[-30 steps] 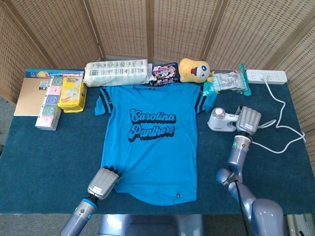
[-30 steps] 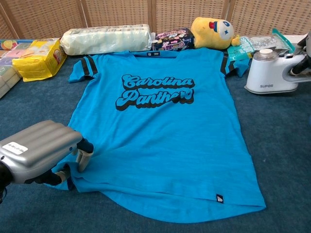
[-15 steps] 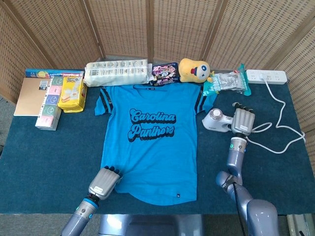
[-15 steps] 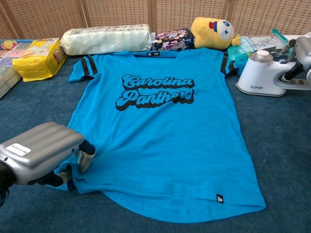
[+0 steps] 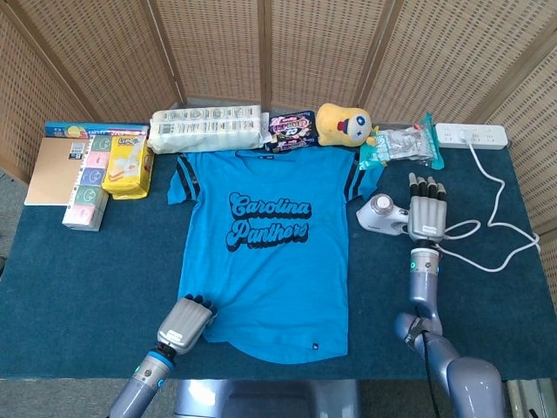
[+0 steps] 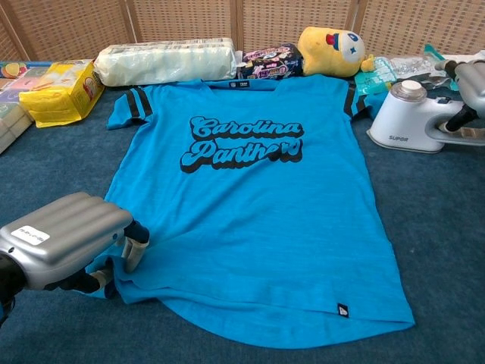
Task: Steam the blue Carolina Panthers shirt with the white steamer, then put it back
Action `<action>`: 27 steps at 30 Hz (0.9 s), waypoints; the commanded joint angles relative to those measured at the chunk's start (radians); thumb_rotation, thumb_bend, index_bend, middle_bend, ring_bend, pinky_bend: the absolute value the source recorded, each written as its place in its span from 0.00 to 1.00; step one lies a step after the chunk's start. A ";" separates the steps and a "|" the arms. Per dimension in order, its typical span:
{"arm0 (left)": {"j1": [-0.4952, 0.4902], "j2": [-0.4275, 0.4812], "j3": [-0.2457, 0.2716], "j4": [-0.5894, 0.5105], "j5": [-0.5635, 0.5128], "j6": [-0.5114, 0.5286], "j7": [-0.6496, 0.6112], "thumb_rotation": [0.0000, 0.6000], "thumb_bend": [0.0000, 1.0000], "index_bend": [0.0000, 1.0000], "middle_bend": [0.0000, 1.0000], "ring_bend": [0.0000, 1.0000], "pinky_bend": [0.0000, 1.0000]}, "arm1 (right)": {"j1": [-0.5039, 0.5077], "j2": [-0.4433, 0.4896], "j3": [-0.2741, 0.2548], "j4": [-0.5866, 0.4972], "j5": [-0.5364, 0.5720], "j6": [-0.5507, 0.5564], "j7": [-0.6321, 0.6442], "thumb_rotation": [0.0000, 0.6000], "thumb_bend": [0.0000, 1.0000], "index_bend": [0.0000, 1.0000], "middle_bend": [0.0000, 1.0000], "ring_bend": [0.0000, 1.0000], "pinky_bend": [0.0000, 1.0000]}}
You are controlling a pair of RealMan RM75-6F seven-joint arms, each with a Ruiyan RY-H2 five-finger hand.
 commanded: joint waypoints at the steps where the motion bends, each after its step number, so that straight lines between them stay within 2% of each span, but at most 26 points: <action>1: -0.001 -0.001 0.000 0.002 -0.001 -0.001 -0.001 1.00 0.48 0.58 0.51 0.42 0.46 | -0.012 0.010 -0.016 -0.003 -0.016 0.004 0.004 1.00 0.23 0.04 0.13 0.09 0.06; 7: -0.004 -0.008 0.000 0.006 -0.003 -0.008 0.001 1.00 0.48 0.58 0.51 0.42 0.46 | -0.039 0.035 -0.027 -0.036 -0.030 0.027 0.020 1.00 0.23 0.04 0.13 0.09 0.06; 15: -0.004 -0.007 0.005 0.006 0.002 -0.007 -0.003 1.00 0.48 0.58 0.51 0.42 0.46 | -0.088 0.089 -0.047 -0.155 -0.053 0.089 0.013 1.00 0.23 0.04 0.14 0.10 0.06; 19: 0.000 0.001 0.009 -0.001 0.005 -0.002 -0.007 1.00 0.48 0.58 0.51 0.42 0.46 | -0.121 0.130 -0.067 -0.259 -0.079 0.141 0.009 1.00 0.23 0.04 0.15 0.11 0.07; 27: 0.004 0.024 0.018 -0.026 0.019 0.004 -0.020 1.00 0.48 0.58 0.51 0.42 0.46 | -0.200 0.257 -0.089 -0.563 -0.099 0.232 -0.056 1.00 0.23 0.04 0.16 0.12 0.07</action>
